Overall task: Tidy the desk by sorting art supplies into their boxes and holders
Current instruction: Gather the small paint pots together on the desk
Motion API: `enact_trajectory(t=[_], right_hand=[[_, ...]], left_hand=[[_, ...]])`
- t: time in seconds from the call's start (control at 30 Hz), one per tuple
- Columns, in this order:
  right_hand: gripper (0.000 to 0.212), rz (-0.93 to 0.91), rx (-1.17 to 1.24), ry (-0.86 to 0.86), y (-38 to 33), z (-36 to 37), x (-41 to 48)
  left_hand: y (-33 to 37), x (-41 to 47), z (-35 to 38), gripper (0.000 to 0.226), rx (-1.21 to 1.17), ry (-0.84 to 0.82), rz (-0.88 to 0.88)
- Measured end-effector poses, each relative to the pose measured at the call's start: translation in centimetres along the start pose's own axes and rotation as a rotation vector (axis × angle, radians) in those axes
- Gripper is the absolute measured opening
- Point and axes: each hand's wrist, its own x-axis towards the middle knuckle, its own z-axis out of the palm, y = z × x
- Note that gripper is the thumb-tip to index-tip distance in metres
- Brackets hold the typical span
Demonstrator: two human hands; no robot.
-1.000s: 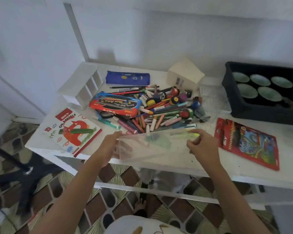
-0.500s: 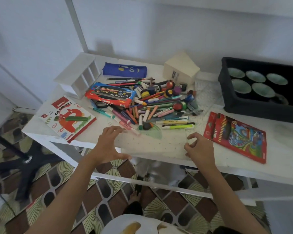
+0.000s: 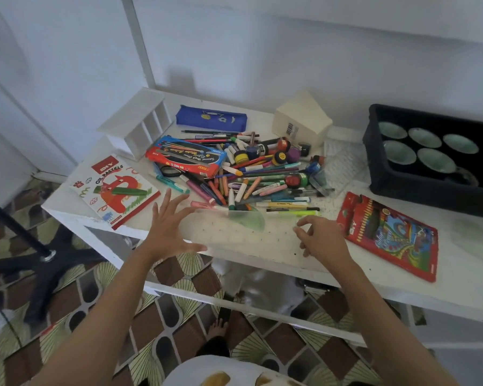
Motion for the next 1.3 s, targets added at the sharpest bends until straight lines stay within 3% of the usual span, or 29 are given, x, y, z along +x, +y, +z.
enact_trajectory(t=[0.17, 0.3, 0.5, 0.63, 0.8, 0.93, 1.03, 1.13, 1.23, 1.3], right_hand=[[0.02, -0.015, -0.085, -0.113, -2.0, 0.5, 0.7], [0.025, -0.094, -0.363, 0.047, -4.7, 0.5, 2.2], [0.019, -0.215, -0.227, 0.14, -10.2, 1.0, 7.5], [0.037, -0.314, -0.266, 0.135, -12.8, 2.6, 12.0], [0.039, -0.203, -0.496, 0.126, -15.3, 5.2, 14.8], [0.029, -0.158, -0.581, 0.29, -15.7, 6.5, 14.6], [0.027, -0.204, -0.412, 0.391, -15.0, 6.9, 13.9], [0.024, -0.282, 0.0, 0.408, -14.5, 7.0, 11.7], [0.034, -0.22, 0.327, 0.293, -15.1, 6.9, 7.8], [0.038, -0.143, 0.354, 0.134, -15.3, 6.9, 5.2]], left_hand=[[-1.8, 0.9, -2.2, 0.103, 0.163, -0.075, -0.007], [-2.8, 1.8, -3.5, 0.099, 0.169, -0.11, 0.034], [-4.2, 2.7, -4.2, 0.1, 0.131, -0.194, 0.152], [-4.7, 3.1, -4.1, 0.097, 0.163, -0.204, 0.183], [-5.7, 3.3, -3.4, 0.098, 0.096, -0.085, 0.262], [-6.0, 3.2, -2.8, 0.1, 0.057, -0.062, 0.279], [-6.1, 3.1, -2.8, 0.101, 0.036, -0.055, 0.276], [-6.2, 3.1, -2.7, 0.101, 0.034, -0.049, 0.264], [-6.0, 3.1, -2.9, 0.103, 0.054, -0.057, 0.249], [-5.9, 3.0, -3.1, 0.105, 0.053, -0.072, 0.24]])
